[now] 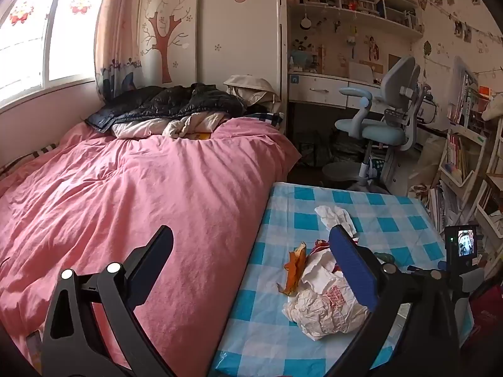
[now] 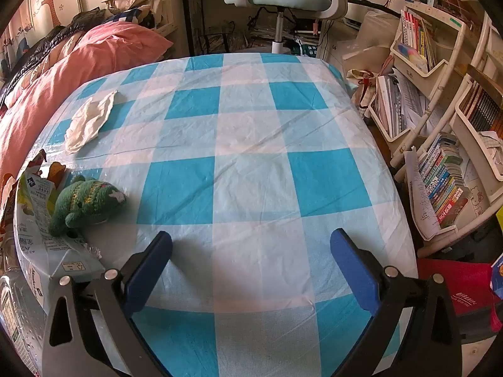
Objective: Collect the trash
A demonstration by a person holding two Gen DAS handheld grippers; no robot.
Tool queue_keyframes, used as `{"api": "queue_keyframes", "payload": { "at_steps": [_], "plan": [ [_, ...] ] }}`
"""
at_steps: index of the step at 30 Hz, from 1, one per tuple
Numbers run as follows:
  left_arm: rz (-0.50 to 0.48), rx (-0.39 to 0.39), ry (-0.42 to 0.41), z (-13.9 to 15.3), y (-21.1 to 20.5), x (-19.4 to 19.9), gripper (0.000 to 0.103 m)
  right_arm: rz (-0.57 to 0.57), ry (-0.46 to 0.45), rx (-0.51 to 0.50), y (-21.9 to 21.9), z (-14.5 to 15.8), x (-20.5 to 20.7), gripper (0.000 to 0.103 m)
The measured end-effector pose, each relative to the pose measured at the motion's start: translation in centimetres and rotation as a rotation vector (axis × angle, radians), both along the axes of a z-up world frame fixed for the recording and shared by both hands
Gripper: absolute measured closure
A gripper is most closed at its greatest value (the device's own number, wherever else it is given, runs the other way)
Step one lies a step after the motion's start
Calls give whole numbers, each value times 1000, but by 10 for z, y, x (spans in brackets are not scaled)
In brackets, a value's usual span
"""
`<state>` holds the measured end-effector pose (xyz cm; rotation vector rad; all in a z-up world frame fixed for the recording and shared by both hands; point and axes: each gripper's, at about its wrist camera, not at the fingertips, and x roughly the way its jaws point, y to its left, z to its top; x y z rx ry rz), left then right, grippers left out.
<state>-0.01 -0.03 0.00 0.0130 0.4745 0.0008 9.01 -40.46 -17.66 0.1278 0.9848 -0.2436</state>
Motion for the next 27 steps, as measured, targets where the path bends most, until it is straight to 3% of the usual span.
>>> {"api": "queue_keyframes", "payload": {
  "at_steps": [16, 27],
  "plan": [
    [0, -14, 12, -4, 3, -1, 7, 0, 0, 0, 0, 0, 0, 7],
    [22, -6, 90, -19, -1, 11, 7, 0, 0, 0, 0, 0, 0, 7]
  ]
}}
